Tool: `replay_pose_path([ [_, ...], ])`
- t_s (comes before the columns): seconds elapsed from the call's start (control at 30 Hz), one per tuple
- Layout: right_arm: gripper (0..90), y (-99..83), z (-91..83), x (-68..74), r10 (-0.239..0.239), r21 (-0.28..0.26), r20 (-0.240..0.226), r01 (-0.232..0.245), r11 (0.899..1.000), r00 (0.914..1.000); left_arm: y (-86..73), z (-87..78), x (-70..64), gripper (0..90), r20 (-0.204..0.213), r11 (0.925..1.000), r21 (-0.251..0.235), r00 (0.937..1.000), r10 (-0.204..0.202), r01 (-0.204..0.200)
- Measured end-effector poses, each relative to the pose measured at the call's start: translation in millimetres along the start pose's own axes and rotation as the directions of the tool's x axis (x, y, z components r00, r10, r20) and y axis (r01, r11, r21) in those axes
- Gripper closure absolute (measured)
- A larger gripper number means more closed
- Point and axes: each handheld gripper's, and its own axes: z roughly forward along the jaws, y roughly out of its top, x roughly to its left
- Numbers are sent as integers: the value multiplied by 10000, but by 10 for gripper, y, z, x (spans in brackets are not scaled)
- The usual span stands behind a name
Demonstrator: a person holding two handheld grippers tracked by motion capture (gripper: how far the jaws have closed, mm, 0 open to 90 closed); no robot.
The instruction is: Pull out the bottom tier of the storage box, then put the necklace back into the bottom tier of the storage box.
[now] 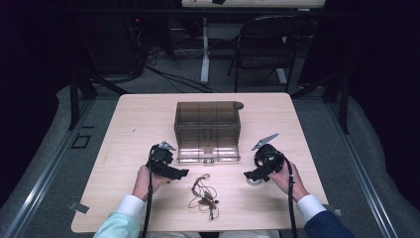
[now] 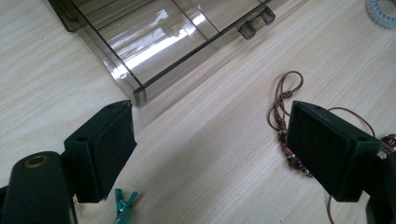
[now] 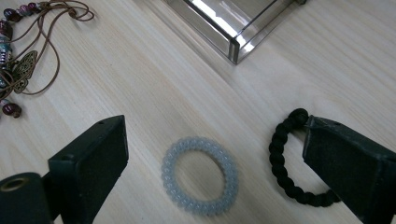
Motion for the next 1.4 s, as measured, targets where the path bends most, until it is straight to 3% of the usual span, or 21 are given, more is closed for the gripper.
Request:
replay_pose_path([
  [0.33, 69, -156, -151, -54, 374, -170, 307, -369, 9992, 9988, 13, -25, -67, 155, 57, 9996, -32, 9996, 271, -270],
  [0.67, 83, -169, -153, -65, 389, 14, 385, -390, 9992, 9985, -21, -79, -173, 162, 642, 9973, 85, 9953, 718, -725],
  [1.03, 97, -152, -144, -82, 383, -62, 257, -382, 9993, 9989, -47, -2, -359, 158, 1216, 9898, 244, 9831, 1367, -1407],
  [1.13, 98, -143, -130, -86, 349, 17, 182, -350, 9994, 9992, -50, 49, -479, 156, 1690, 9821, 251, 9691, 1797, -1865],
  [1.2, 99, -138, -127, -83, 313, 38, 211, -314, 9995, 9993, -55, 72, -534, 156, 2057, 9764, 193, 9566, 2065, -2149],
  [1.23, 99, -137, -126, -84, 317, -5, 190, -316, 9995, 9993, -60, 92, -564, 157, 2323, 9713, 202, 9460, 2261, -2371],
  [1.27, 100, -134, -128, -84, 401, -28, 42, -401, 9992, 9992, -65, 106, -582, 161, 2442, 9675, 226, 9399, 2388, -2517],
  [1.33, 100, -127, -130, -82, 365, -1, 36, -365, 9993, 9993, -76, 140, -634, 172, 2456, 9551, 382, 9292, 2761, -2938],
  [1.37, 101, -126, -126, -80, 368, -17, 46, -368, 9993, 9993, -76, 140, -634, 183, 2456, 9551, 382, 9292, 2761, -2938],
  [1.4, 101, -125, -118, -79, 366, -33, -26, -366, 9993, 9993, -82, 169, -678, 197, 2493, 9459, 512, 9213, 2986, -3204],
])
